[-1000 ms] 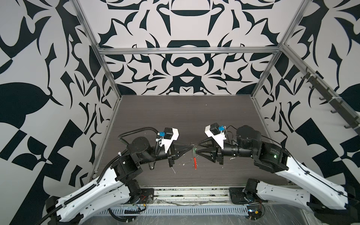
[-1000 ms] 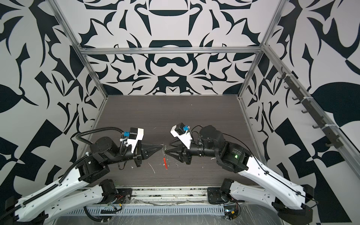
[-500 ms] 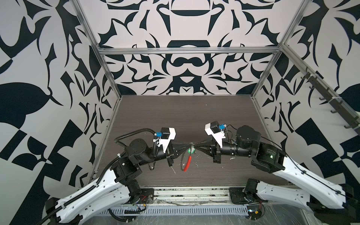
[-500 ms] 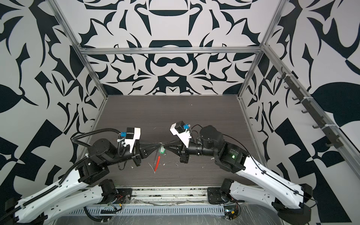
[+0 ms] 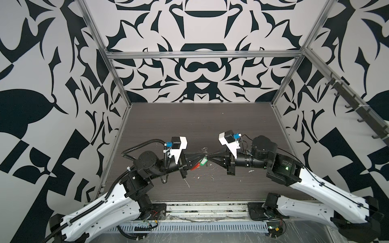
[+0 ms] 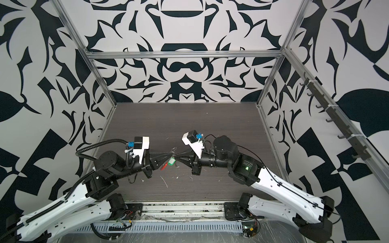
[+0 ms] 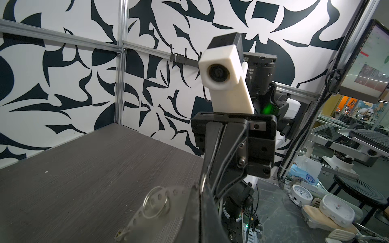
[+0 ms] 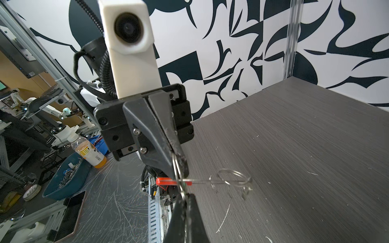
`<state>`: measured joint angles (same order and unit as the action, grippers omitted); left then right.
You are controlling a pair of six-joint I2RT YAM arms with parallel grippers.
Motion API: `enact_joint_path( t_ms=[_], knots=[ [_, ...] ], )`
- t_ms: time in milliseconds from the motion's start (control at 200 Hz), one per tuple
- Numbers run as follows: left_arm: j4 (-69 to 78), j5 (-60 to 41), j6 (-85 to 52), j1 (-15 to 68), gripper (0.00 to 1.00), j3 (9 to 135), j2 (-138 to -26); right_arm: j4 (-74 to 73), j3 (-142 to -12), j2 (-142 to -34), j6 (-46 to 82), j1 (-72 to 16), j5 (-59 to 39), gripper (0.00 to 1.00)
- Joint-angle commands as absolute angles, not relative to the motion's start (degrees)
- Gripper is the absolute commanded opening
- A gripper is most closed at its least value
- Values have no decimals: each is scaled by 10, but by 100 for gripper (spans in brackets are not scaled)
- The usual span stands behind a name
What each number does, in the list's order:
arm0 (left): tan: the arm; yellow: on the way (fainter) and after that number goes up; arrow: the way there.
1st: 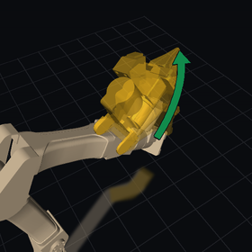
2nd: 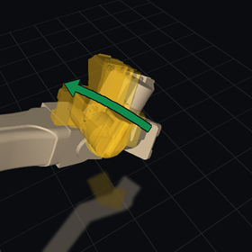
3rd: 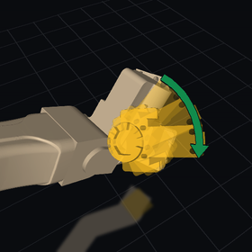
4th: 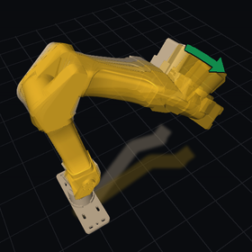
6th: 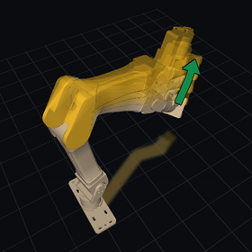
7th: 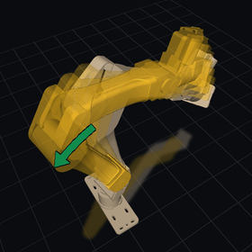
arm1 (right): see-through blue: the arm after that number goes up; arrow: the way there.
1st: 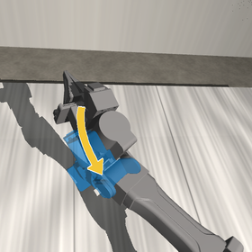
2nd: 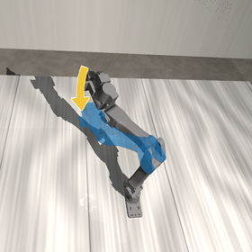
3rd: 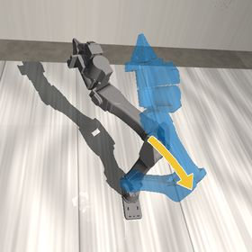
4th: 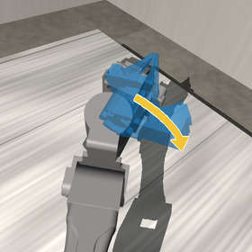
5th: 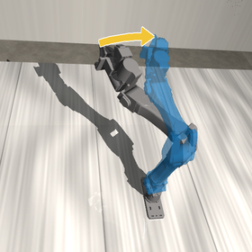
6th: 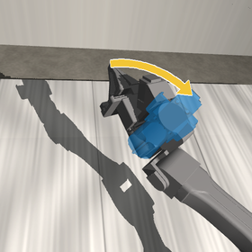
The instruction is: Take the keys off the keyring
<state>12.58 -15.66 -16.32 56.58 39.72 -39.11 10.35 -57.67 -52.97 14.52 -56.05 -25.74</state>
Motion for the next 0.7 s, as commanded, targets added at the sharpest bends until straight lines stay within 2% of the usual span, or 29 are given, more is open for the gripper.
enact_joint_path(
  t_ms=[0,45,155,240,470,530,695],
  knots=[
    [168,-182,-165,568,0,406,-390,103,-573,-543,151,-563,-258,0],
    [157,-182,-162,568,0,408,-389,112,-578,-536,146,-563,-253,1],
    [143,-183,-160,569,0,407,-383,135,-593,-517,132,-563,-254,22],
    [135,-183,-156,568,0,407,-384,147,-606,-506,126,-563,-258,32],
    [136,-184,-155,568,0,404,-386,86,-593,-470,131,-563,-244,36],
    [138,-185,-156,568,0,404,-385,64,-585,-463,136,-563,-232,40],
    [144,-187,-157,568,0,403,-387,53,-593,-489,140,-563,-260,44]
  ],
)
